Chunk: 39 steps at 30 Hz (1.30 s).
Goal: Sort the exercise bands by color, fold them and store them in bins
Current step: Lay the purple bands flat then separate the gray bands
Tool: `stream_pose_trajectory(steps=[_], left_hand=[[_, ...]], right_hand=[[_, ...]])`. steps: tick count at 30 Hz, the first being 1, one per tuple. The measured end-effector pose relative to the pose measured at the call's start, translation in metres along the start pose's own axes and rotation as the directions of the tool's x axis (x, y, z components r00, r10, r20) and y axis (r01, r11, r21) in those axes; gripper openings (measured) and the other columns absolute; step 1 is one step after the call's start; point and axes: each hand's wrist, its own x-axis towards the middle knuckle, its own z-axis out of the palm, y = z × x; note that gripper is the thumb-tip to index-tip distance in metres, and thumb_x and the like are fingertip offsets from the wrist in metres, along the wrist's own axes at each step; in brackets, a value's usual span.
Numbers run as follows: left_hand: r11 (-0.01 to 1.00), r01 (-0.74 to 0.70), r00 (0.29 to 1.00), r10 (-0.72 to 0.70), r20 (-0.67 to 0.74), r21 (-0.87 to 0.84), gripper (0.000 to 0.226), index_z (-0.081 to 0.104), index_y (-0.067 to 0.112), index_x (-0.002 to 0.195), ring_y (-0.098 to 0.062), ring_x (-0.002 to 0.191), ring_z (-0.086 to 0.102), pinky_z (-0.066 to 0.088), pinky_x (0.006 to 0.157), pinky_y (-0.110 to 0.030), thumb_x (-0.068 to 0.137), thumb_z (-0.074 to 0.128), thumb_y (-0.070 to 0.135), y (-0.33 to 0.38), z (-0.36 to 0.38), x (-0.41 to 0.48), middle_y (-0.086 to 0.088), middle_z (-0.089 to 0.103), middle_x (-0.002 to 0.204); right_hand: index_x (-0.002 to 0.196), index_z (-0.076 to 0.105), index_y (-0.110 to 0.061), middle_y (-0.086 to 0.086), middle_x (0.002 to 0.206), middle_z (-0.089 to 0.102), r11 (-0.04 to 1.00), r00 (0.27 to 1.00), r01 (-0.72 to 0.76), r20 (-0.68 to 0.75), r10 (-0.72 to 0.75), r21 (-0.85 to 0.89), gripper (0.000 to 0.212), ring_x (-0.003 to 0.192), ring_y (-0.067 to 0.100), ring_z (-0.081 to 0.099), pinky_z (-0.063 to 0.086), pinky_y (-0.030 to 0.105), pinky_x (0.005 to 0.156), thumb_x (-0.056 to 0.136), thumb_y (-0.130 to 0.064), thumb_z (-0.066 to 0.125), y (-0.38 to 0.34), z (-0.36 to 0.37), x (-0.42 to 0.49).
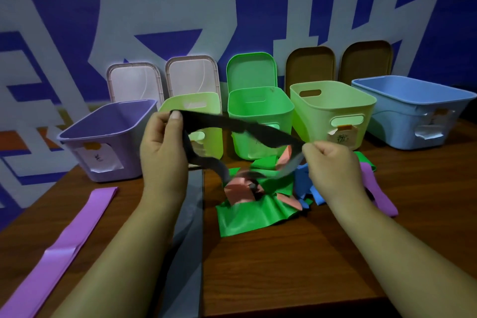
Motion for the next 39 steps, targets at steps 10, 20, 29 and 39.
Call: stream_pose_trajectory(steps=[10, 20, 29, 39], left_hand=[[0.857, -0.46, 0.592, 0.103, 0.799, 0.23, 0.024, 0.079, 0.022, 0.105, -0.018, 0.095, 0.07, 0.055, 0.082, -0.045, 0.102, 0.063, 0.039, -0.004, 0.011, -0.018, 0.005, 0.071, 0.097], [0.764, -0.584, 0.516, 0.089, 0.852, 0.274, 0.028, 0.076, 0.034, 0.117, -0.009, 0.104, 0.062, 0.054, 0.083, -0.031, 0.09, 0.083, 0.037, -0.012, 0.037, -0.037, 0.014, 0.056, 0.112], [0.804, -0.55, 0.671, 0.262, 0.694, 0.228, 0.014, 0.081, 0.018, 0.106, -0.013, 0.093, 0.073, 0.06, 0.079, -0.04, 0.092, 0.082, 0.017, 0.008, 0.036, -0.02, 0.008, 0.075, 0.102], [0.676, -0.664, 0.676, 0.359, 0.644, 0.32, 0.02, 0.08, 0.024, 0.113, 0.001, 0.092, 0.064, 0.047, 0.078, -0.013, 0.096, 0.078, 0.013, 0.108, 0.052, 0.04, 0.018, 0.072, 0.101]], right_hand=[[0.074, 0.053, 0.001, 0.027, 0.068, 0.056, 0.998, 0.999, -0.052, 0.003, 0.052, -0.031, 0.035, 0.059, 0.038, 0.053, 0.038, 0.04, 0.05, 0.096, -0.026, 0.053, 0.003, 0.003, 0.003], [0.073, 0.058, -0.002, 0.013, 0.048, 0.061, 0.995, 0.988, -0.047, 0.151, 0.033, 0.088, 0.042, 0.044, 0.023, 0.061, 0.045, 0.024, 0.043, 0.108, -0.023, 0.048, -0.002, 0.001, -0.003], [0.075, 0.057, -0.005, 0.013, 0.052, 0.055, 0.999, 0.988, 0.011, 0.154, -0.016, 0.036, 0.038, 0.045, 0.015, 0.052, 0.037, 0.026, 0.045, 0.107, -0.025, 0.052, 0.003, 0.002, 0.0], [0.093, 0.074, -0.03, -0.004, 0.073, 0.073, 0.989, 0.938, 0.081, 0.328, -0.117, 0.123, 0.023, 0.066, 0.004, 0.067, 0.05, 0.029, 0.065, 0.106, -0.044, 0.06, -0.002, -0.004, -0.009]])
